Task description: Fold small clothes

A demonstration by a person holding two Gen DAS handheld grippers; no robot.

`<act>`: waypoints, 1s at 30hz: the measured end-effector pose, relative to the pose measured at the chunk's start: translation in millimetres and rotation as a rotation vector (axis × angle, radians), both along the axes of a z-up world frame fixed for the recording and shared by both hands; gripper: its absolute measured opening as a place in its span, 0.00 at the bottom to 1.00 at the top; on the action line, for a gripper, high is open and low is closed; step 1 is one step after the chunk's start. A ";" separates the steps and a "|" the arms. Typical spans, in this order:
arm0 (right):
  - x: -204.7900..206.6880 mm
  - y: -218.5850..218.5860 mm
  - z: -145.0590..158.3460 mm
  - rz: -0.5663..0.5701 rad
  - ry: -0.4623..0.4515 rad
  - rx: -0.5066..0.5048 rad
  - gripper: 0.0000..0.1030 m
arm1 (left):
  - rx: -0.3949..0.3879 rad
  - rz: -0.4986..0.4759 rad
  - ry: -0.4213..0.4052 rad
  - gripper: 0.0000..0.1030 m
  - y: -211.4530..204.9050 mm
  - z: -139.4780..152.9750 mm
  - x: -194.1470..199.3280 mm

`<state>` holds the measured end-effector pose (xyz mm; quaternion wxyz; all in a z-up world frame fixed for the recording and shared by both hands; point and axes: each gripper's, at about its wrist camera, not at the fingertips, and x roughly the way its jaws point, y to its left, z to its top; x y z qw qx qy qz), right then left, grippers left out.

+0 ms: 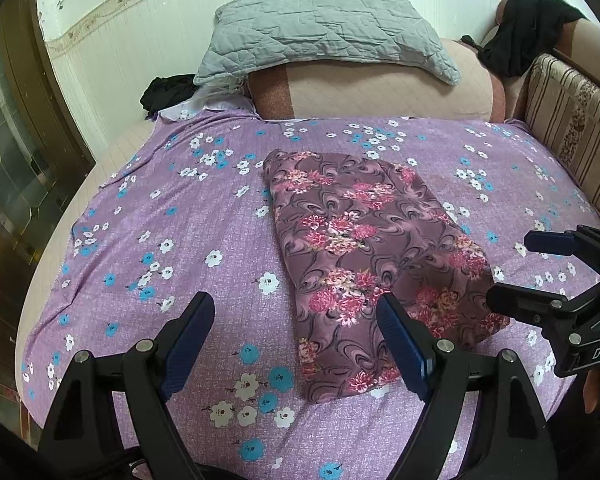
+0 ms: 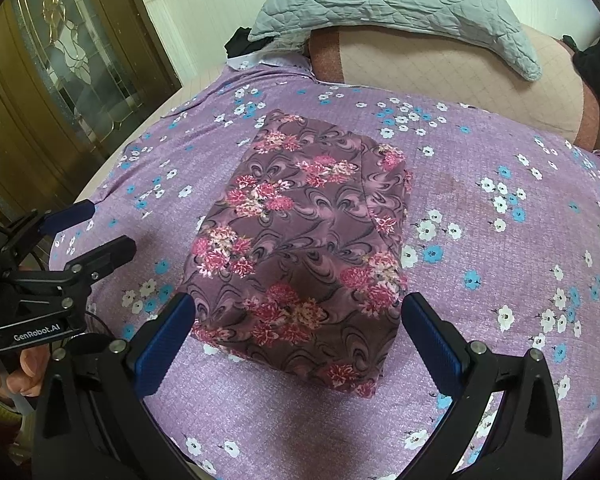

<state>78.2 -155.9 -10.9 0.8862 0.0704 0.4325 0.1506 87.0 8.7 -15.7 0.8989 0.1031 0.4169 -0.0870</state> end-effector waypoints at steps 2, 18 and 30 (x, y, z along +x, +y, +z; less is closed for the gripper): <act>0.4 -0.1 -0.3 0.000 0.001 0.002 1.00 | 0.002 -0.001 0.000 0.81 0.2 -0.2 1.8; 6.0 -8.3 -0.9 -0.010 0.000 0.012 1.00 | 0.001 0.003 -0.005 0.81 -0.5 -0.2 9.5; 11.6 -12.1 -6.0 -0.013 0.006 0.022 1.00 | -0.011 0.010 0.021 0.81 -1.1 -8.6 20.6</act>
